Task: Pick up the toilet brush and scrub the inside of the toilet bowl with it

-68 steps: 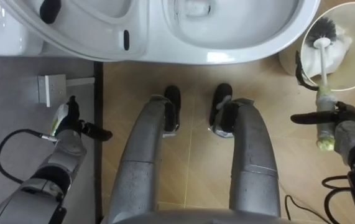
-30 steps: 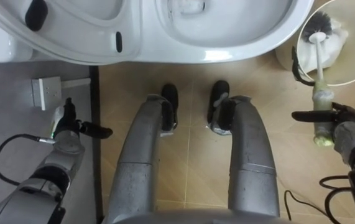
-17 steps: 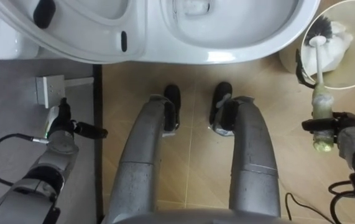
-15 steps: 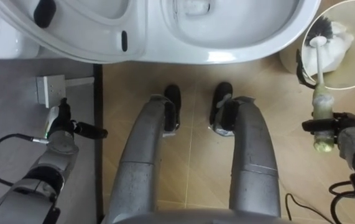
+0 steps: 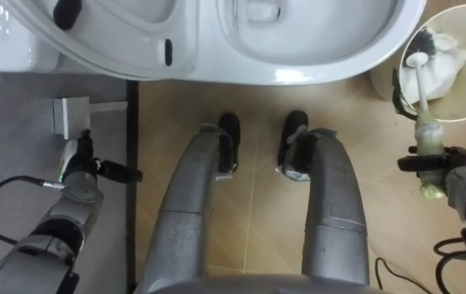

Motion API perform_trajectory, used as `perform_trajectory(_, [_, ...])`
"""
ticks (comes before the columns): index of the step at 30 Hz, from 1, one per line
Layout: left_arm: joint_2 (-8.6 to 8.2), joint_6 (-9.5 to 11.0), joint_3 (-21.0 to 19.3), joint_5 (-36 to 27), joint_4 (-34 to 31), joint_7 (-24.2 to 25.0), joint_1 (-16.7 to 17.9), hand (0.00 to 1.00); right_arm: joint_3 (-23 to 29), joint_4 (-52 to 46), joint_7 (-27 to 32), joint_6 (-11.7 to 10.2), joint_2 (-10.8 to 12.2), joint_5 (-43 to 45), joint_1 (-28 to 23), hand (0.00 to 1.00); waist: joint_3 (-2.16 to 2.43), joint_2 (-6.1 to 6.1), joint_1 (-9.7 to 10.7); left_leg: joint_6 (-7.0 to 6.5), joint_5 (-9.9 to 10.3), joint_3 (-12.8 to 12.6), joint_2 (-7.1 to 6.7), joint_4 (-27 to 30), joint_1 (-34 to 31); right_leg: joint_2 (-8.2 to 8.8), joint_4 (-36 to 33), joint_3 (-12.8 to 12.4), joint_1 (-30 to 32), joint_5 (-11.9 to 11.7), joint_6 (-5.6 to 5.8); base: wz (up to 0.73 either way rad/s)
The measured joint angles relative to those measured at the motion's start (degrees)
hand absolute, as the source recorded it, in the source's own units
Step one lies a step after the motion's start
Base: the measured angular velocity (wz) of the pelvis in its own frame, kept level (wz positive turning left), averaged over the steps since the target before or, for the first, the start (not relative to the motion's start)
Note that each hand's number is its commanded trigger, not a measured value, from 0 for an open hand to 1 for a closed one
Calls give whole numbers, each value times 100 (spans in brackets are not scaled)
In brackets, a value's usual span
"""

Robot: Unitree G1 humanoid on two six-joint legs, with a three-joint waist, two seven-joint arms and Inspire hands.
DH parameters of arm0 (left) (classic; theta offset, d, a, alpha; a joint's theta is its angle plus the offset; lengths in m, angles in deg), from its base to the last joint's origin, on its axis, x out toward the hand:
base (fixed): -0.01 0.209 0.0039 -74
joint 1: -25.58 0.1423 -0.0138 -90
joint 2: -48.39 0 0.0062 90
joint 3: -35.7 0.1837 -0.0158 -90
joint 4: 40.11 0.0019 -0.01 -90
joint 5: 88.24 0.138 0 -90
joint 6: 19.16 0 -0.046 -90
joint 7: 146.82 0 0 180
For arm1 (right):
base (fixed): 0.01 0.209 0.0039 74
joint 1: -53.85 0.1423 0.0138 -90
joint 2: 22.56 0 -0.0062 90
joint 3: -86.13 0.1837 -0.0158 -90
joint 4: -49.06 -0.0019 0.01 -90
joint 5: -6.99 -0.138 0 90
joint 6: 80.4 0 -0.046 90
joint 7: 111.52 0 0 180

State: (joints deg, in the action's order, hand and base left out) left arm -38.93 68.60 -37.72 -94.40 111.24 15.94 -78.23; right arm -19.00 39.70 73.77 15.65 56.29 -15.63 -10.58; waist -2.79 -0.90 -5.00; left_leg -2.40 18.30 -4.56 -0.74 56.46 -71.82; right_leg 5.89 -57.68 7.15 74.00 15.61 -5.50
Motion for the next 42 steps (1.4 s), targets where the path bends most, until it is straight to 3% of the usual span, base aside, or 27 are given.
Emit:
perform_trajectory(13, [-34,-127,38,13,-170,9,729,0,-23,19,-40,28,33,-125,-668,100,19,-51,-159,8,11,171,23,-403,1189,-92,565,153,-1342,-1,85,0])
perform_trajectory(26, [-41,-27,-111,16,-62,80,1184,0,184,150,-134,-25,447,-246,-1122,100,67,6,23,-10,-44,251,20,-1221,2734,-90,1388,345,-2942,6,126,3])
perform_trajectory(29, [-44,-30,-225,52,41,170,1232,0,188,190,-186,-19,600,-435,-1287,100,127,63,33,23,-66,330,15,-1415,3014,-103,1597,406,-3253,2,128,7])
perform_trajectory(36, [-157,-2,-695,55,-2,185,1564,0,350,194,-334,-32,843,-867,-1638,100,150,76,52,47,-84,384,43,-1918,3843,-209,2149,437,-4111,-18,170,2])
perform_trajectory(41, [-187,11,-784,179,1,186,1667,0,353,181,-476,-138,947,-1137,-1899,100,158,90,76,53,-88,412,46,-2209,4306,-242,2456,477,-4593,-23,196,4])
perform_trajectory(42, [-242,25,-969,180,-7,191,1687,0,431,170,-504,-155,965,-1136,-1969,100,159,94,69,57,-94,412,46,-2308,4425,-247,2541,475,-4707,-27,207,0])
